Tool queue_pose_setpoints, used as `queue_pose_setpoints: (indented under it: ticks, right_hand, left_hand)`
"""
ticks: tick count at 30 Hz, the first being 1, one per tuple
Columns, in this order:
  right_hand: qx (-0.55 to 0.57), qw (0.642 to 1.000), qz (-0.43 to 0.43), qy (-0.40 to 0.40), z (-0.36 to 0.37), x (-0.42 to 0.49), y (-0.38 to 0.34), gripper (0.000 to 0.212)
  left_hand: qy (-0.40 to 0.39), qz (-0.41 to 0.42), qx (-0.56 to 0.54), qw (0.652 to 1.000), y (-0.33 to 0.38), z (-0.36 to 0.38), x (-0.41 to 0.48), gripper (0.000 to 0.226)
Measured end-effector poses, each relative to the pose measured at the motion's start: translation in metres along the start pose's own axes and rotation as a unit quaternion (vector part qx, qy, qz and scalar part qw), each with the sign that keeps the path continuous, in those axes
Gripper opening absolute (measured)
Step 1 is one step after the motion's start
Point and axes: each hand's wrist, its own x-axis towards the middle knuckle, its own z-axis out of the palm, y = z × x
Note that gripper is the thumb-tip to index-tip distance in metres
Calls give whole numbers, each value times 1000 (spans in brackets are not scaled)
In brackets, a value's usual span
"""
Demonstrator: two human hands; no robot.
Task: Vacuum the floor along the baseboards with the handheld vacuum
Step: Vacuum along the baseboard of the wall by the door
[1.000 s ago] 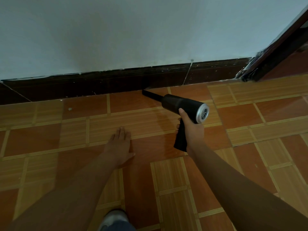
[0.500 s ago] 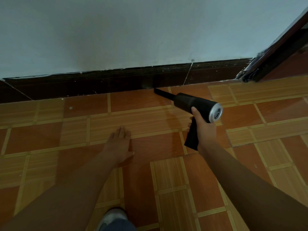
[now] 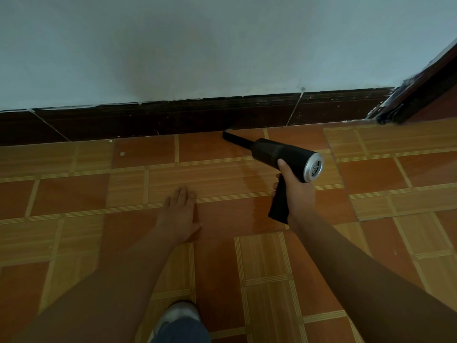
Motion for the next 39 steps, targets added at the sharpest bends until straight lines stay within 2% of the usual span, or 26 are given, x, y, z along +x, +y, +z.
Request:
queue_pose_setpoints:
  ticks: [9,15,19,30,34,39]
  right_hand:
    - [7,1000,-1,-24,20,-6,4,17]
    - [6,1000,-12,-11,10,-1,1,36]
    - [15,1000,-11,-14,7,0,0,19]
    - [6,1000,6,-22,24,-8,9,18]
    - [-2,999,19,-44,37,-10,12,32]
    - [-5,997,32,-67,52,-12,18,34]
  left_hand:
    - [-14,-50,-15,999,-13,5,-9,88]
    - [-19,-46,-14,999,-15,5,-7,88]
    - [-24,-42,-14,999,-16,3,-7,87]
    - [-15,-21,-15,1000,-26,8,-6,87]
    - [-16,-9,-15,1000,-30,8,-8,84]
    - [-16,-2,-2,1000,-32,6,-10,82]
